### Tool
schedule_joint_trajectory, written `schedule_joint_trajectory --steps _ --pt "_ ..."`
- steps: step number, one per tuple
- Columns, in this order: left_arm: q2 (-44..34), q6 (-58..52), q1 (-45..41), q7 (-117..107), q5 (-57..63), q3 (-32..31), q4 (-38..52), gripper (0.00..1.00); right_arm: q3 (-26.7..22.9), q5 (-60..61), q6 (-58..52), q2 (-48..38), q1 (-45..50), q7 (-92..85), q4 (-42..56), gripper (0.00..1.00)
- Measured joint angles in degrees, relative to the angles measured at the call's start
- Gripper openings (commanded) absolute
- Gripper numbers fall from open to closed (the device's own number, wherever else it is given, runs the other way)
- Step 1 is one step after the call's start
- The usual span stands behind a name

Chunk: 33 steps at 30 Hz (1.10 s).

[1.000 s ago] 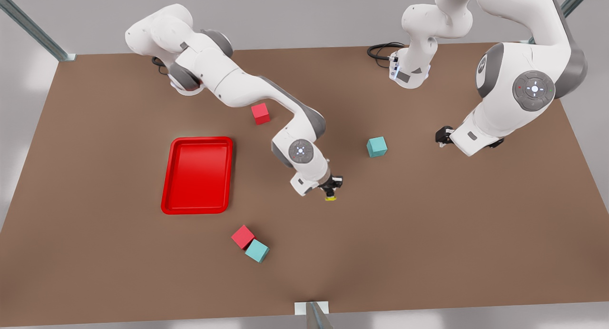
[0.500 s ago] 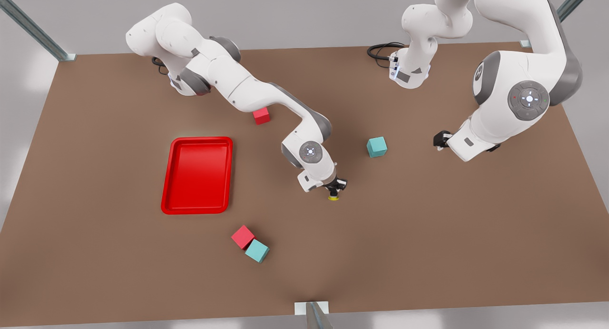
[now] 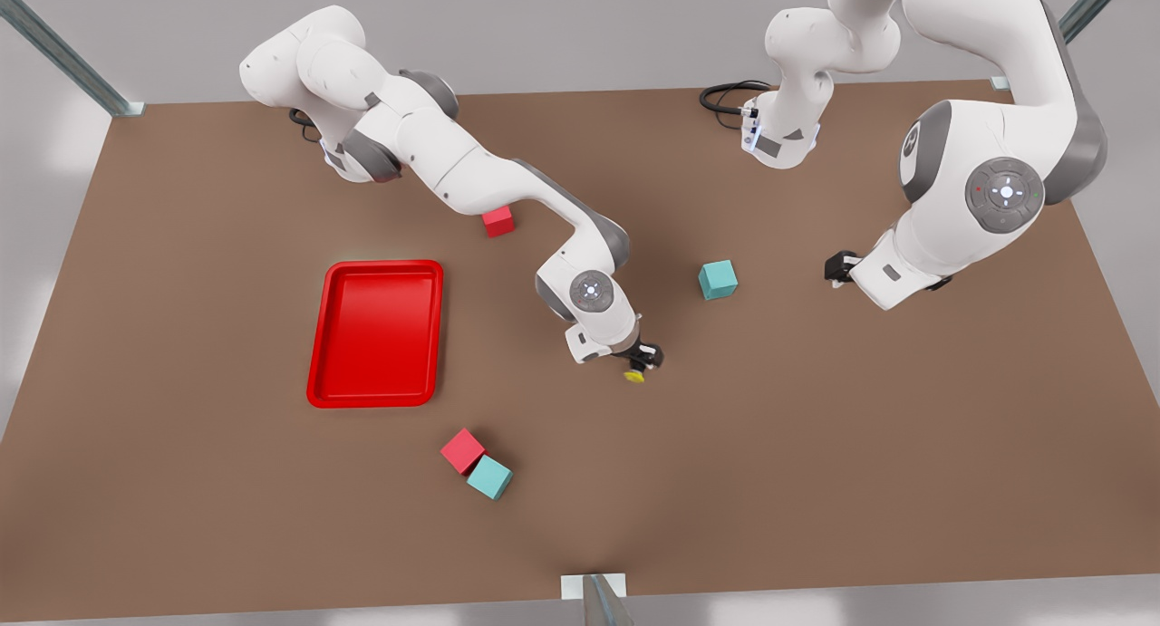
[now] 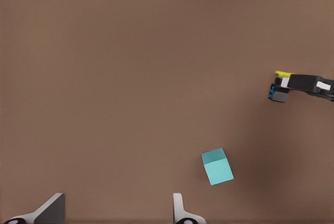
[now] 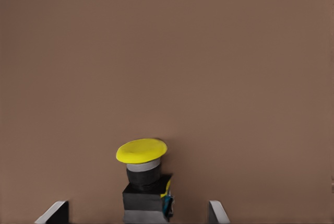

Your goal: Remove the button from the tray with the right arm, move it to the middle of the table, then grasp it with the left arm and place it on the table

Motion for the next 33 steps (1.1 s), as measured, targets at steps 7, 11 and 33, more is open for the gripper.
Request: schedule_joint_trajectory --steps 7,11,33 --pt "8.2 5.0 -9.3 -7.9 -3.9 -4.3 0.4 1.0 0.3 -0.1 -16.2 -28.4 -26.1 -8.5 -9.9 1.0" --pt "17.2 12.2 -17.0 -16.5 -8.7 -4.7 0.3 1.0 0.3 -3.8 -27.8 -47.7 -44.3 -20.9 -30.9 1.0" --pt "31.9 47.1 -18.2 -27.3 -4.1 -5.4 -7.7 1.0 0.0 -6.7 -46.0 -47.7 -49.4 -56.8 -26.2 1.0"
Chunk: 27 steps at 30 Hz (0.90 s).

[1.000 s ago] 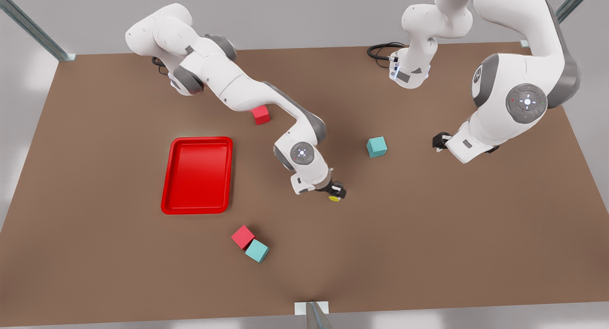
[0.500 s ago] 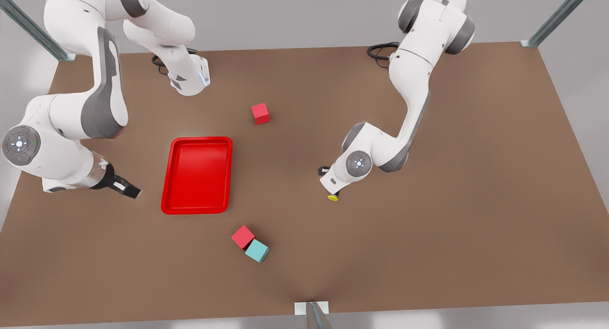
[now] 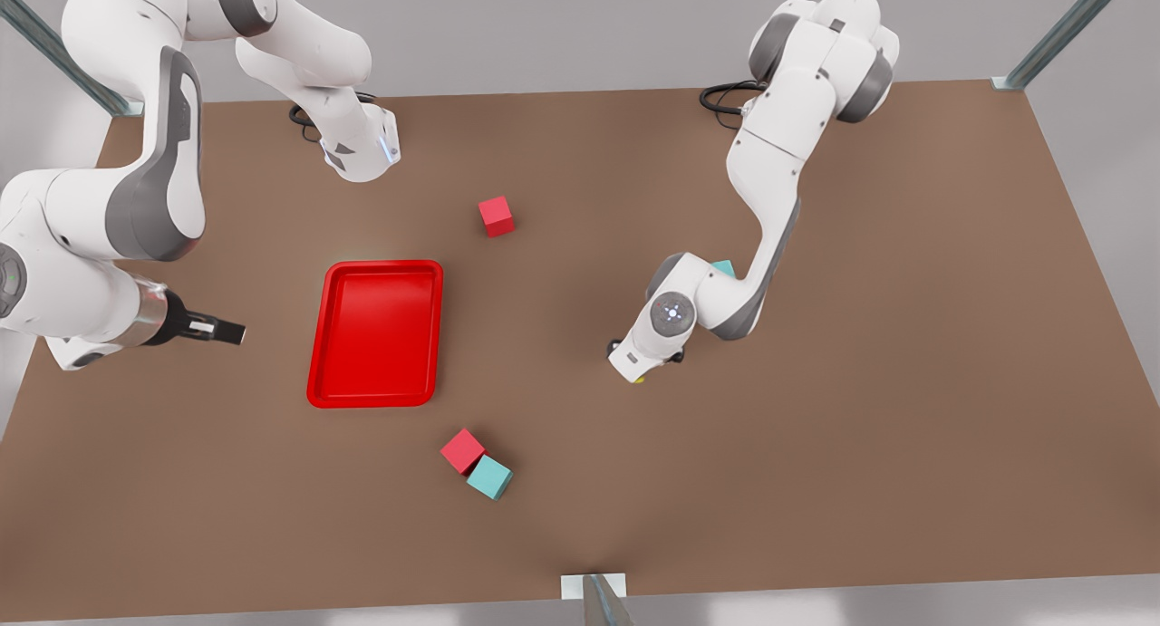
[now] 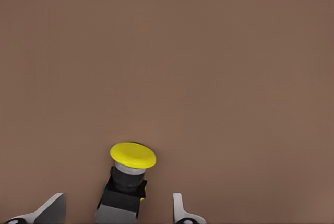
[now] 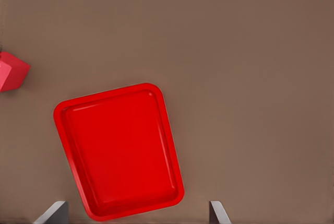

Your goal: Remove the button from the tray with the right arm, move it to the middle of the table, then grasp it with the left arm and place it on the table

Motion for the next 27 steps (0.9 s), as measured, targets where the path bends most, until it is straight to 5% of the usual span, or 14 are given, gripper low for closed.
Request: schedule_joint_trajectory --steps 24,27 --pt "2.6 4.4 -1.2 0.2 1.6 0.5 -0.7 1.0 0.1 -0.1 -0.6 0.1 -0.1 -10.9 0.0 1.0" --pt "2.5 4.3 -1.2 0.4 1.7 0.7 -0.7 0.72 0.1 -0.1 -0.6 0.1 0.0 -11.5 0.0 1.0"
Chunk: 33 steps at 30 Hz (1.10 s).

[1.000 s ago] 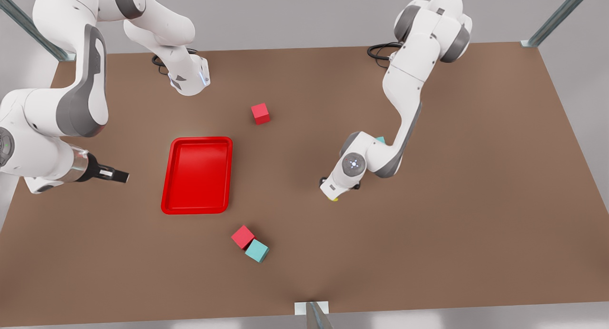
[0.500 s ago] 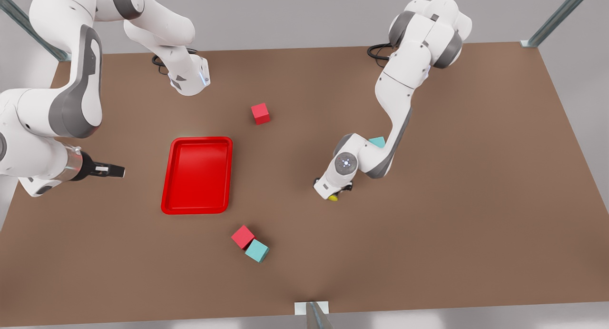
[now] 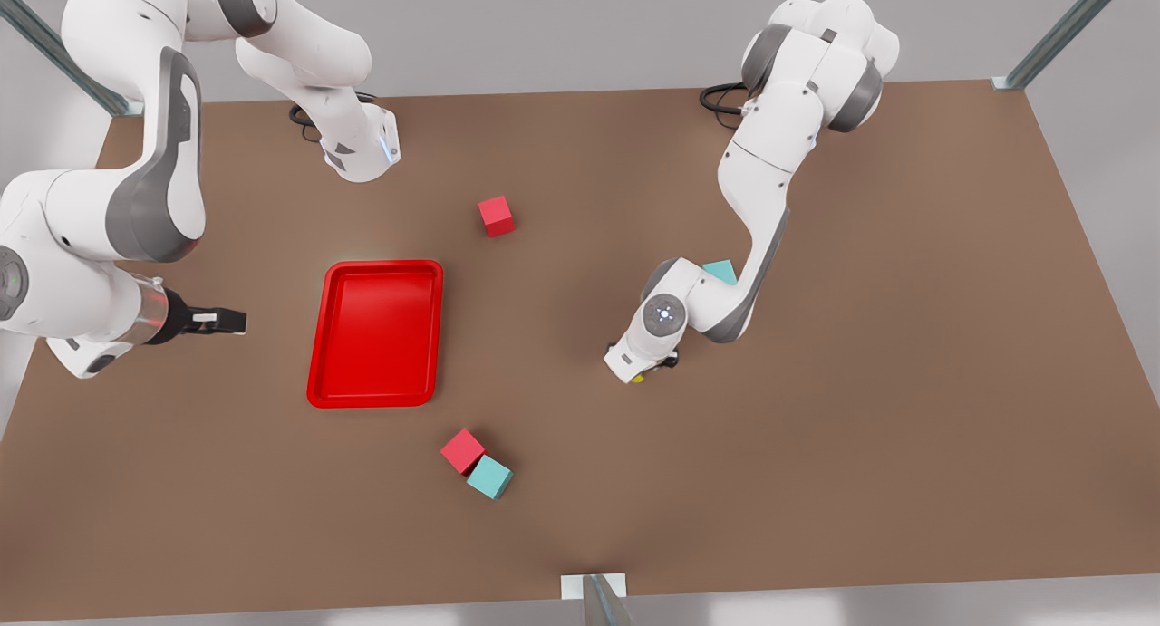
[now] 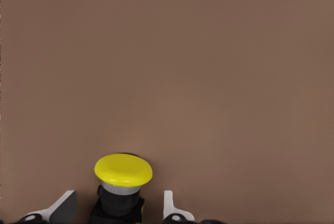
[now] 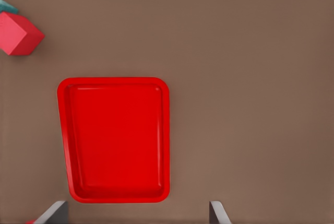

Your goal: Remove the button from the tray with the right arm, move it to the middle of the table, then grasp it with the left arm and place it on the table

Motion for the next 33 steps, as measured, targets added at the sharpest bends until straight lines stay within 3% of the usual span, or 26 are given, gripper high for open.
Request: schedule_joint_trajectory --steps 3,7,9,18,24,28,33 --pt "0.0 -0.1 0.6 0.2 0.1 0.0 0.0 0.69 0.0 0.0 0.0 0.0 -0.1 -0.5 0.0 1.0" --pt "-0.1 -0.3 0.5 0.3 0.1 0.0 0.1 0.51 0.0 0.0 0.0 0.1 -0.5 -1.1 0.0 1.0" --pt "-0.1 -0.4 0.3 0.3 0.1 0.0 0.2 0.48 0.0 0.0 0.0 0.0 -0.6 -1.3 0.0 1.0" --pt "-0.3 -2.2 0.4 -0.1 0.2 0.0 2.0 0.45 0.0 0.0 0.0 0.1 -0.5 -2.1 0.0 1.0" --pt "-1.0 -9.4 -0.5 -4.3 2.0 1.4 6.8 0.45 0.0 0.0 0.0 0.0 -0.4 -2.5 0.0 1.0" --pt "-1.2 -12.6 -2.8 -15.6 9.2 3.1 10.4 0.45 0.0 0.0 0.0 0.0 -0.2 -2.6 0.0 1.0" --pt "-0.8 -23.1 -8.2 -39.0 28.3 3.3 16.6 0.45 0.0 0.0 0.0 0.0 -0.3 -2.8 0.0 1.0"
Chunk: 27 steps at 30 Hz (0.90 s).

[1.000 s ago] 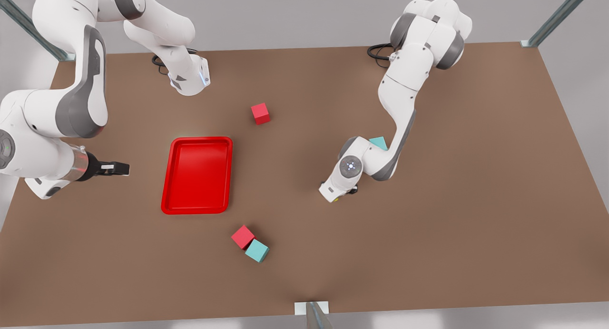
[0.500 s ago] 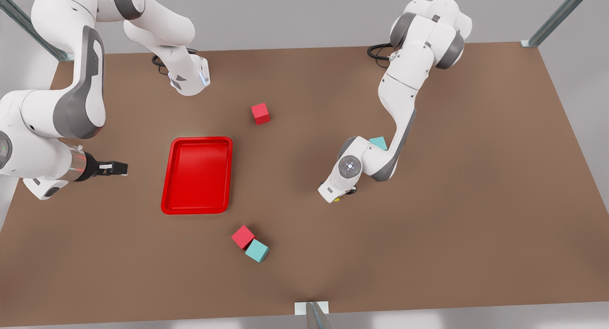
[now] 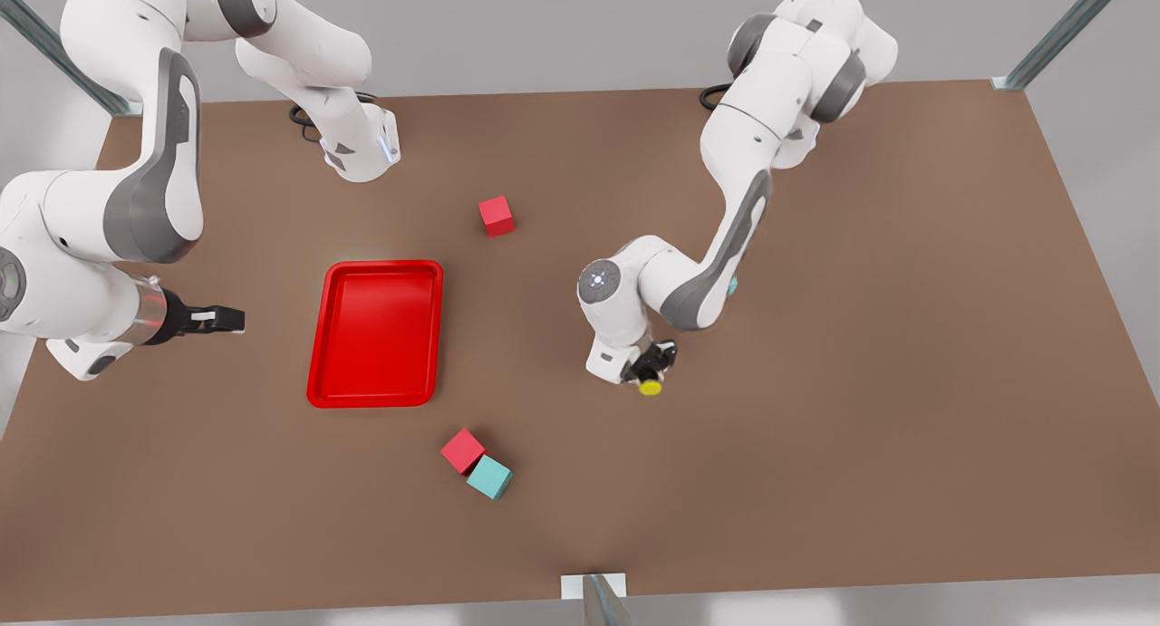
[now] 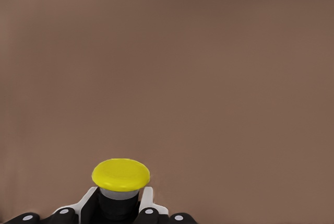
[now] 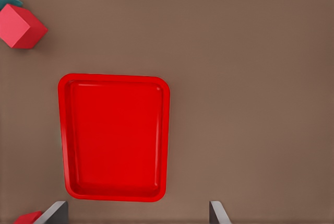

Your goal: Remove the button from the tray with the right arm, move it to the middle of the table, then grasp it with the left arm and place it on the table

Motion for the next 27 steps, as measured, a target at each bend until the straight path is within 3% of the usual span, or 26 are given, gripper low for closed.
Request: schedule_joint_trajectory --steps 6,11,27 --pt "6.3 -12.6 -5.7 -28.7 22.1 0.0 0.2 0.45 0.0 0.0 0.0 0.0 0.1 -0.1 0.0 1.0" --pt "10.3 -20.5 -6.2 -48.5 33.0 0.0 0.1 0.45 0.0 0.0 0.0 0.0 0.1 -0.2 0.0 1.0" --pt "17.5 -27.1 -4.0 -85.4 44.3 0.1 -1.4 0.45 0.1 0.0 -0.1 0.0 0.2 -0.1 0.0 1.0"
